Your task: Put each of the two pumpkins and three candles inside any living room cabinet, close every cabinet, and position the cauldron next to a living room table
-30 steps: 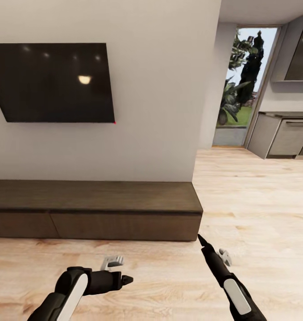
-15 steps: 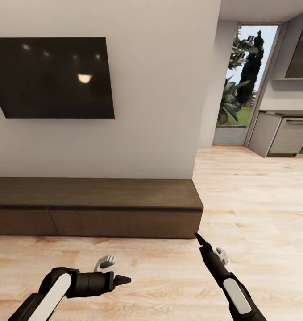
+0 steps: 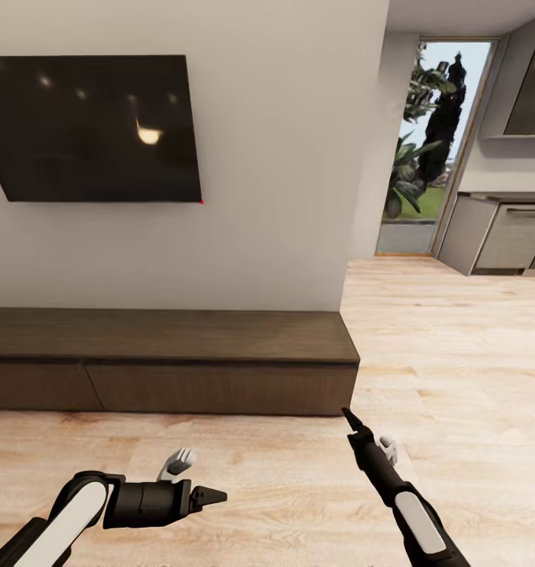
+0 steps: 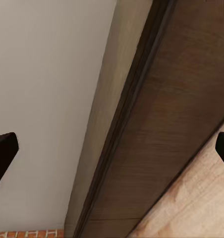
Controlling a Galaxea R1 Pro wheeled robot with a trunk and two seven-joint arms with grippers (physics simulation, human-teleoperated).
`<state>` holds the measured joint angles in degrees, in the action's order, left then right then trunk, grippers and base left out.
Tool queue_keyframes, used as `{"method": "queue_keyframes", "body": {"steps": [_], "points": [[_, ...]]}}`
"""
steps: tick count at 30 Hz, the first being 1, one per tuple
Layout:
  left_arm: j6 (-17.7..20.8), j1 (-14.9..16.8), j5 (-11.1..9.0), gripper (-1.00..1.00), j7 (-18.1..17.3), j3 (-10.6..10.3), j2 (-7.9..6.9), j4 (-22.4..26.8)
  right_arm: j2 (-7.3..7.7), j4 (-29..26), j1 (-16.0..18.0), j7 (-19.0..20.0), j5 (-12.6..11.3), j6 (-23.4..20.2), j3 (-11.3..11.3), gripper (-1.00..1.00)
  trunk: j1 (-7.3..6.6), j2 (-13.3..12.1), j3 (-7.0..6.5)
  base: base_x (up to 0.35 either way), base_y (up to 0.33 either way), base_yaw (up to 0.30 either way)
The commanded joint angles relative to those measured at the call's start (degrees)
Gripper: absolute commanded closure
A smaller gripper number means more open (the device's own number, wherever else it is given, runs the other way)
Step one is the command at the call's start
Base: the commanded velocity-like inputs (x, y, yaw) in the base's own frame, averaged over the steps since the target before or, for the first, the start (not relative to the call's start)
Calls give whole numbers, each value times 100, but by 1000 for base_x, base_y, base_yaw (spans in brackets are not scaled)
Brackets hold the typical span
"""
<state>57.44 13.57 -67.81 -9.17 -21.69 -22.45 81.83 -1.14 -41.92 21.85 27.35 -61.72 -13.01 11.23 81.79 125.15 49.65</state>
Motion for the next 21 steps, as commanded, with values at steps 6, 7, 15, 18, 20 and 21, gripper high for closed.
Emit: {"method": "queue_keyframes", "body": {"steps": [6, 7, 15, 18, 20, 21], "points": [[4, 5, 48, -100, -65, 9, -5, 0, 4, 3, 4, -2, -848, -70, 19, -100, 131, 244, 114, 0, 0, 0], [4, 5, 47, -100, -66, 12, -5, 0, 2, -2, 4, -11, -966, -28, 15, -100, 153, 285, 131, 0, 0, 0], [4, 5, 45, -100, -68, 8, -5, 0, 0, 7, 4, -24, -1109, -50, 37, -100, 329, 605, 275, 0, 0, 0], [4, 4, 43, -100, -68, 1, -5, 0, 0, 8, 4, -12, -1253, -73, 38, -100, 395, 726, 329, 0, 0, 0], [4, 2, 41, -100, -69, -5, -5, 4, -1, 8, 4, 4, -1479, -77, 19, -100, 439, 806, 365, 0, 0, 0], [4, 1, 40, -100, -72, -12, -5, 6, -1, 9, 4, 11, -1556, -78, 10, -100, 461, 846, 383, 0, 0, 0]]}}
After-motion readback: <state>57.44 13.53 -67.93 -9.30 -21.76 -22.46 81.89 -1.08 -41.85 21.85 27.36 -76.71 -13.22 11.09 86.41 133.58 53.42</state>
